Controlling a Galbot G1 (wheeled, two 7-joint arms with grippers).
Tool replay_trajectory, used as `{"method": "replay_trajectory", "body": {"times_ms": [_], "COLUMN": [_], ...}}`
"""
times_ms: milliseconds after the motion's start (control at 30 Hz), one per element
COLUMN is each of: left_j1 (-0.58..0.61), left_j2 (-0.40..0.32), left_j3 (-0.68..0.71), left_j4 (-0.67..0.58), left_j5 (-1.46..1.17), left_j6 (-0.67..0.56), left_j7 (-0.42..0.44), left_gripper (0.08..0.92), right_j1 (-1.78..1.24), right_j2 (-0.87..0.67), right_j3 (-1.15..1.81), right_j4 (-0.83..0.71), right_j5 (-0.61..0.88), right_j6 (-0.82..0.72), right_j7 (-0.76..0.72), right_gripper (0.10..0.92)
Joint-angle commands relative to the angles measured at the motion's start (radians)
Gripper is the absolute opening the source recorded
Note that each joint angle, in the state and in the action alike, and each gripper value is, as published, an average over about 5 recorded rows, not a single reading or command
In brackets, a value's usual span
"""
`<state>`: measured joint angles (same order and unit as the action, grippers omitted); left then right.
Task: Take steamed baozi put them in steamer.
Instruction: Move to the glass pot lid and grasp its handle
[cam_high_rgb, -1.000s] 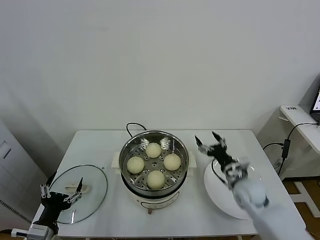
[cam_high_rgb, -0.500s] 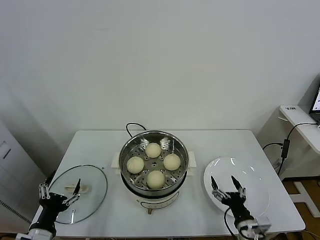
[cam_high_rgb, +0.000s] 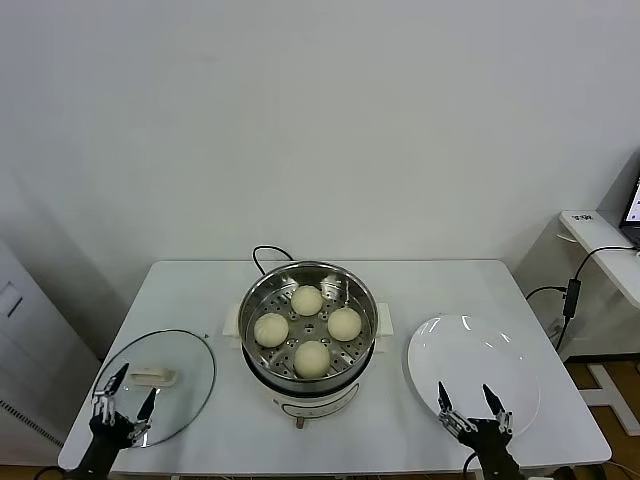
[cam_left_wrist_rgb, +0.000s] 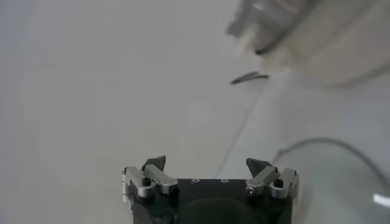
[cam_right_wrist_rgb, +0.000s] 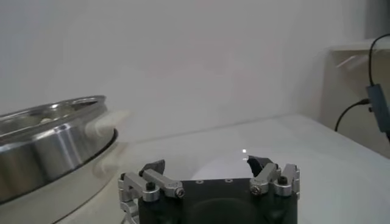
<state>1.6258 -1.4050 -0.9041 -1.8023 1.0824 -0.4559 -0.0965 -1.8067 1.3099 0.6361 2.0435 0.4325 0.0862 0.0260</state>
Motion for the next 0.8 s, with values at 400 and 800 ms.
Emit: {"method": "replay_trajectory", "body": {"times_ms": [400,800], "left_j1": [-0.231,-0.312], "left_j2": [0.047,0.061], "left_j3": [0.001,0.016], "left_j4": [0.253,0.315], "left_j5": [0.397,0.423], "left_j6": [0.055,0.074], "left_j7": [-0.129,-0.12], "left_gripper": [0.823,0.823], "right_j1": [-0.064,-0.067], "right_j2": [0.041,0.043], "right_j3": [0.022,0.022], "right_j4": [0.029,0.038], "right_j5": [-0.051,-0.059], "right_j6": [0.03,0.033], "right_j7": [-0.021,-0.02], "right_gripper": [0.823,0.823]}}
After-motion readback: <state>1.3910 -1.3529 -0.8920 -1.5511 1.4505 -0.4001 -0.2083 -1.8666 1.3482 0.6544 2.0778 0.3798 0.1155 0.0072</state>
